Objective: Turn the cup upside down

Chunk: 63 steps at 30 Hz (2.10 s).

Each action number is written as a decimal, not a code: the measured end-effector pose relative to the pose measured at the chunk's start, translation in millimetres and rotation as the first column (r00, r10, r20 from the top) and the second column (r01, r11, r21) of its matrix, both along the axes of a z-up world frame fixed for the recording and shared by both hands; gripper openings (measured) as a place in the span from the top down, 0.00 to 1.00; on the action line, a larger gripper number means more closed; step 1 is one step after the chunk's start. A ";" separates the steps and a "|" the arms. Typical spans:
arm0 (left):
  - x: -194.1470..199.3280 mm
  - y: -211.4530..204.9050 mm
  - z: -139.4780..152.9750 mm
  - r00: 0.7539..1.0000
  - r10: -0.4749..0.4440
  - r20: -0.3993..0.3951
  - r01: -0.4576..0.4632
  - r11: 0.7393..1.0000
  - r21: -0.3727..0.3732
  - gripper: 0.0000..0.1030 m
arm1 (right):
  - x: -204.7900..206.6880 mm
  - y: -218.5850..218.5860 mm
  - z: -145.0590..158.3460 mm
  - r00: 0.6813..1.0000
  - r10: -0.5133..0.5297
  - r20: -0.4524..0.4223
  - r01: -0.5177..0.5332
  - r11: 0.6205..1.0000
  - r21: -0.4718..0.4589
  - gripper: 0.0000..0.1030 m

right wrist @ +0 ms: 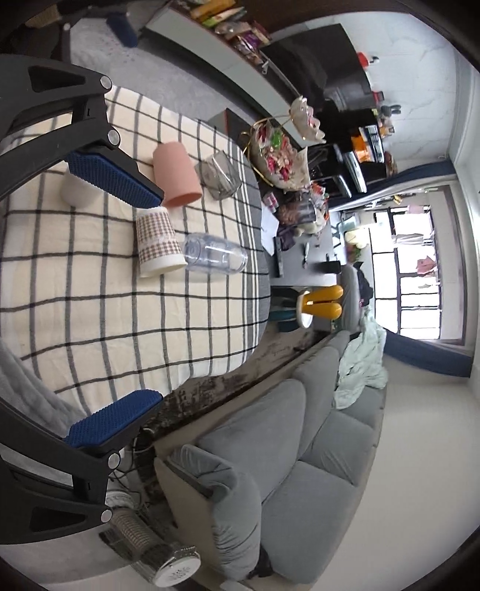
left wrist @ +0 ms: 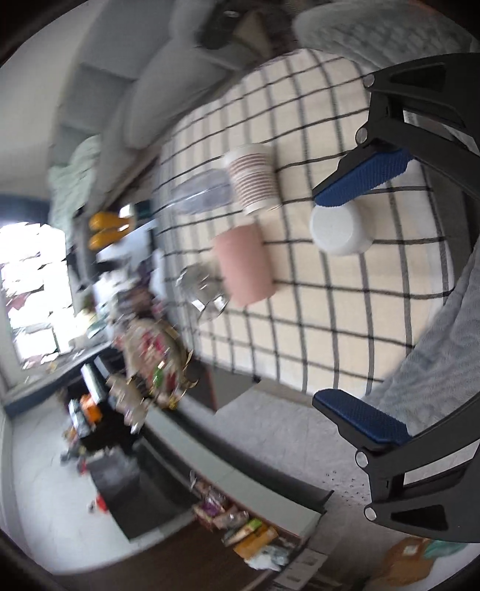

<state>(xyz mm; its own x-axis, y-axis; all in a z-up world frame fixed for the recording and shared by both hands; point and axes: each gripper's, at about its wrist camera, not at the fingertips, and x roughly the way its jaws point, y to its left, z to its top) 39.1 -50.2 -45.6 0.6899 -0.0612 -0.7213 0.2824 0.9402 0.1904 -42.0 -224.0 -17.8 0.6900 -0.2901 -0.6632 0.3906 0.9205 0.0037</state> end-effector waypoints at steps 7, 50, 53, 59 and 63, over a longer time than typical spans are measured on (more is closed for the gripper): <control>-21.0 27.5 16.4 0.996 0.058 0.064 -0.052 0.995 -0.088 0.00 | -25.3 19.7 4.2 0.999 0.042 -0.009 -0.042 0.999 -0.004 0.03; -38.6 30.4 24.8 0.994 0.062 0.092 -0.048 0.989 -0.142 0.00 | -38.7 21.0 4.5 0.999 0.025 -0.033 -0.024 1.000 0.012 0.03; -37.4 32.3 25.6 0.994 0.061 0.086 -0.048 0.989 -0.142 0.00 | -38.8 20.9 4.4 0.999 0.025 -0.034 -0.024 1.000 0.012 0.03; -36.5 34.4 27.5 0.994 0.062 0.085 -0.049 0.988 -0.143 0.00 | -39.1 20.3 4.3 0.999 0.024 -0.033 -0.024 1.000 0.013 0.03; -36.2 35.0 27.8 0.994 0.062 0.085 -0.049 0.988 -0.145 0.00 | -39.3 20.5 4.7 0.999 0.023 -0.031 -0.023 1.000 0.013 0.03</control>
